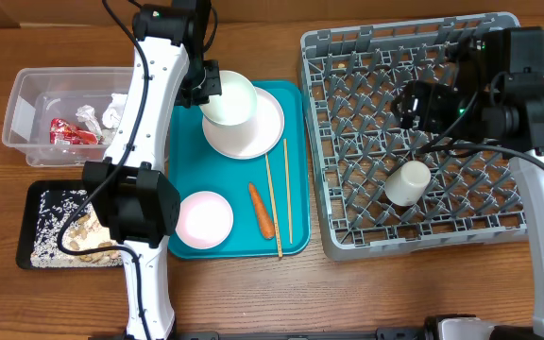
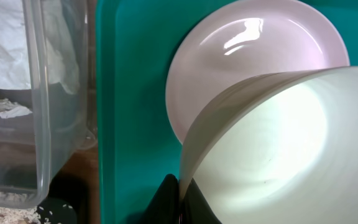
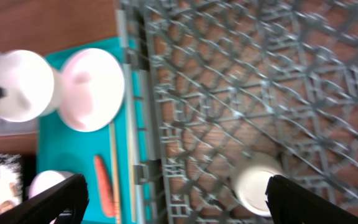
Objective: Sort waste into correct bins and load items into the dishwasher
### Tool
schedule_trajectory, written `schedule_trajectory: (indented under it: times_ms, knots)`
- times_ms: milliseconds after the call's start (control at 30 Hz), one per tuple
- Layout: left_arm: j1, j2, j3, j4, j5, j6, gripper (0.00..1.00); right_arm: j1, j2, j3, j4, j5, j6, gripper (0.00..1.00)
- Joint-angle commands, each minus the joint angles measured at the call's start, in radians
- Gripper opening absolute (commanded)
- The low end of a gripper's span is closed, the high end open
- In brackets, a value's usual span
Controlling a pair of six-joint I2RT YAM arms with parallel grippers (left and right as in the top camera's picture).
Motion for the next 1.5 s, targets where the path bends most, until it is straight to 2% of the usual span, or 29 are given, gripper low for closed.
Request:
schedule_trajectory:
  times_ms: [0, 267, 633, 900, 1100, 1333, 1467]
  knots:
    - [0.002, 0.001, 0.068, -0.056, 0.123, 0.092, 0.04, 0.055, -0.006, 0.022, 0.011, -0.064, -0.006, 0.94]
    - [-0.018, -0.006, 0.096, -0.134, 0.333, 0.16, 0.04, 0.196, 0.048, 0.022, 0.056, -0.052, -0.006, 0.93]
    - [-0.154, -0.059, 0.097, -0.089, 0.286, 0.148, 0.04, 0.261, 0.144, 0.022, 0.092, -0.033, 0.001, 0.91]
    - [-0.265, -0.061, 0.097, -0.059, 0.261, 0.132, 0.04, 0.26, 0.181, 0.021, 0.089, -0.032, 0.0, 0.81]
    - [-0.303, -0.061, 0.097, -0.032, 0.24, 0.121, 0.04, 0.26, 0.22, 0.021, 0.089, -0.026, 0.0, 0.73]
    - [-0.302, -0.061, 0.097, -0.032, 0.198, 0.121, 0.04, 0.26, 0.267, 0.02, 0.091, 0.115, 0.0, 0.73]
    - [-0.302, -0.061, 0.097, -0.03, 0.195, 0.121, 0.04, 0.26, 0.278, 0.02, 0.099, 0.122, 0.001, 0.71]
